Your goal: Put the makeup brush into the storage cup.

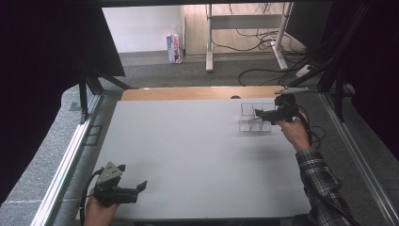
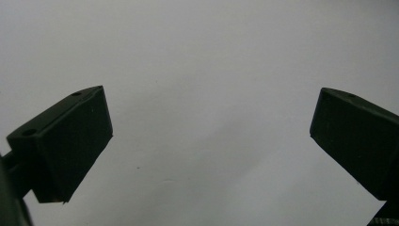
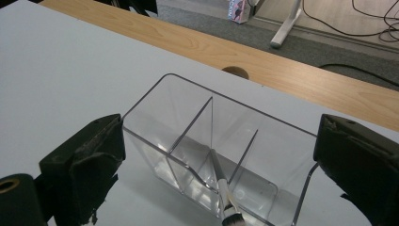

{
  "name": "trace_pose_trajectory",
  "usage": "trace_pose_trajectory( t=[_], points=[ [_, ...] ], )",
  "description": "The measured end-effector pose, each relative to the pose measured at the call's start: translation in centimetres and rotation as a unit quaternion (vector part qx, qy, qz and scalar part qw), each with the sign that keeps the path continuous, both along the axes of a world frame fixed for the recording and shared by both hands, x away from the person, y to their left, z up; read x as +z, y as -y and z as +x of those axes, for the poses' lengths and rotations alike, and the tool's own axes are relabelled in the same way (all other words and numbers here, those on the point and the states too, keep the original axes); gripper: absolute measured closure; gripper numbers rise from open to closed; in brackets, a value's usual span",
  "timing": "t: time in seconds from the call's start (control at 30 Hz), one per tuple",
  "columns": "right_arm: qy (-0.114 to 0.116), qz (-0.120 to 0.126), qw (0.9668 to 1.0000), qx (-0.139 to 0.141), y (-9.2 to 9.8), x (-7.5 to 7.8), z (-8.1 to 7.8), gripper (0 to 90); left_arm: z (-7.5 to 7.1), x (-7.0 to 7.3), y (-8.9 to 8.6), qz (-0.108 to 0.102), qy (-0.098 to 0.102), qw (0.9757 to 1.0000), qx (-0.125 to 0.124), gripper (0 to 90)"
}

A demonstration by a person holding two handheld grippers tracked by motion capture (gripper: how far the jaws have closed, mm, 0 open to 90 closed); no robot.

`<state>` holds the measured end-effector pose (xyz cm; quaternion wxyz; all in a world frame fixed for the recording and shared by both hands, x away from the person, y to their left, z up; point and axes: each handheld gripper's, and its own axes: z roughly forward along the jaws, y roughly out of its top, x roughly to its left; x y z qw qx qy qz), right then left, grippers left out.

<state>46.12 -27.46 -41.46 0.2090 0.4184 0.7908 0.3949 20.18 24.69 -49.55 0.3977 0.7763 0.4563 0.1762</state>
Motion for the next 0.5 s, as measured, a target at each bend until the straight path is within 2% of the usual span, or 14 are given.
trace_pose_trajectory(
  t=[0.5],
  points=[
    [-0.005,-0.004,0.9999,0.009,0.3,0.2,-2.3,2.2,0.0,0.0,0.0,0.001,0.0,1.0,0.002,0.3]
  ],
)
